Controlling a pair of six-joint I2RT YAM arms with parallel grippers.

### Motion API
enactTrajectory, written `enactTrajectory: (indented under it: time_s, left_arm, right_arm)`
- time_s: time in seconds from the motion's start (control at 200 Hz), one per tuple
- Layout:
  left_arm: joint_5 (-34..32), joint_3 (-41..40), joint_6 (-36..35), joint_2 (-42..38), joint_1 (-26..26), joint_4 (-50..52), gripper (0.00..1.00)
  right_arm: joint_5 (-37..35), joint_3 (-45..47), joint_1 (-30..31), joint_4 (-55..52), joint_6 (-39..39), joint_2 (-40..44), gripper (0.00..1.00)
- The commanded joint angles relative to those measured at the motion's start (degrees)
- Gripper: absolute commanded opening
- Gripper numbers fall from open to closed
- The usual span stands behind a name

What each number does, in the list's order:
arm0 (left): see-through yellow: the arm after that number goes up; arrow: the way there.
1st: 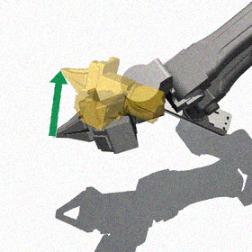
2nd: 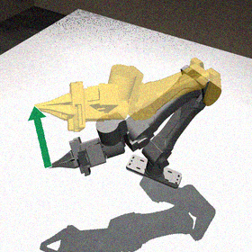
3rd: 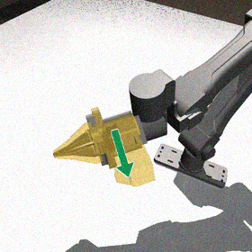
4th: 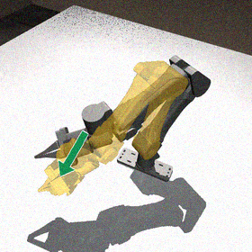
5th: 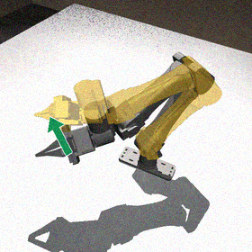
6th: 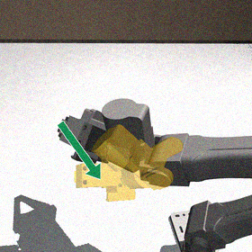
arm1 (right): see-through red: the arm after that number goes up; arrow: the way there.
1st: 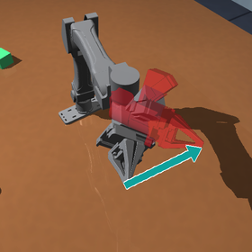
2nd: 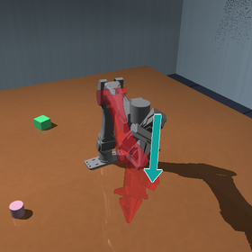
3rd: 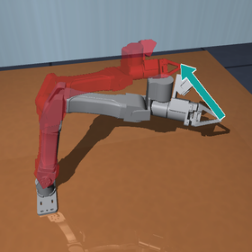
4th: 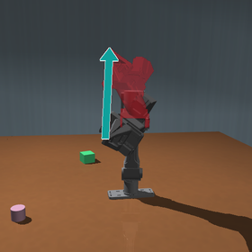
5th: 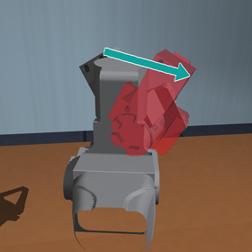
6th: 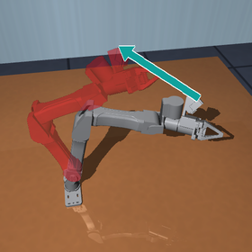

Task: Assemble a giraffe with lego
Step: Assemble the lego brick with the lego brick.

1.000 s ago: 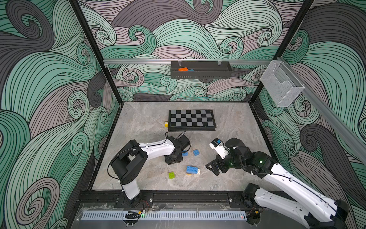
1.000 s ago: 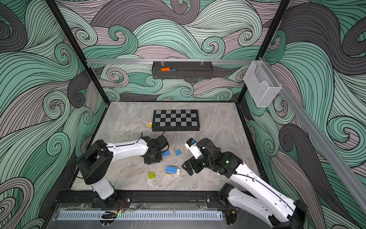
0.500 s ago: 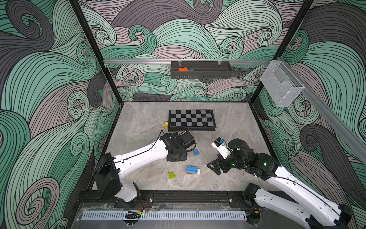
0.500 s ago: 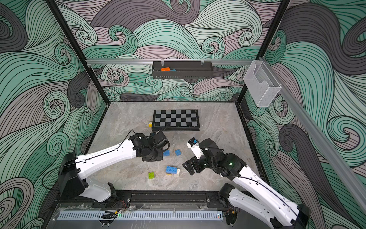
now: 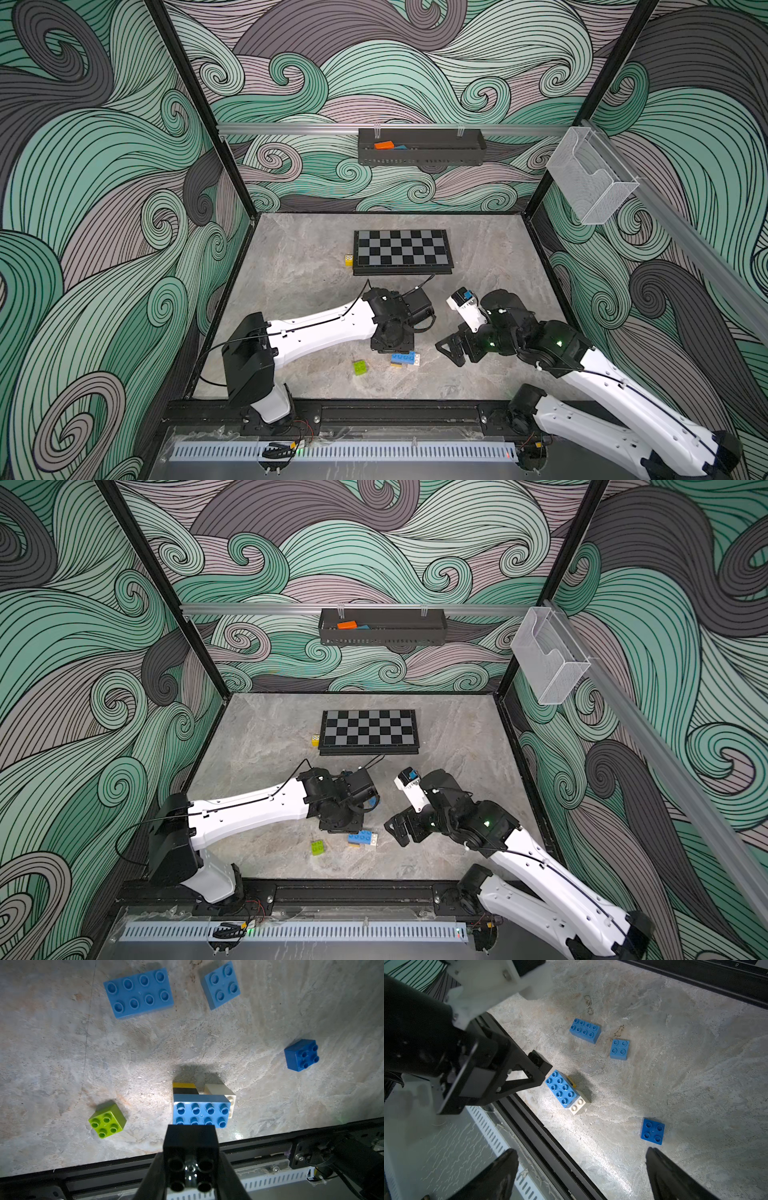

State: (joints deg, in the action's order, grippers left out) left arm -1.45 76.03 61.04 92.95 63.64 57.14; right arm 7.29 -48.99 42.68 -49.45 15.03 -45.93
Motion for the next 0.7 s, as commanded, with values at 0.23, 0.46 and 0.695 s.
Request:
enactTrajectory:
  time_s: [0.23,0.46,0.695]
  left_arm:
    - [-0.13,2.85,-0.35,6.2,1.73,2.54,0.0]
    - [-1.52,3.93,-1.51,7.37,1.8,4.91,0.01]
    - [-0.83,2.24,-1.89,7.25,1.83,3.83,0.01]
  right_arm:
    - [0.9,-1.01,-0.49,-3.11,0.79,1.76,0.99]
    - [0.71,-0.99,-0.49,-3.08,0.68,1.12,0.99]
    - [-0.89,-1.17,-0.58,-3.1,0.67,1.83,0.99]
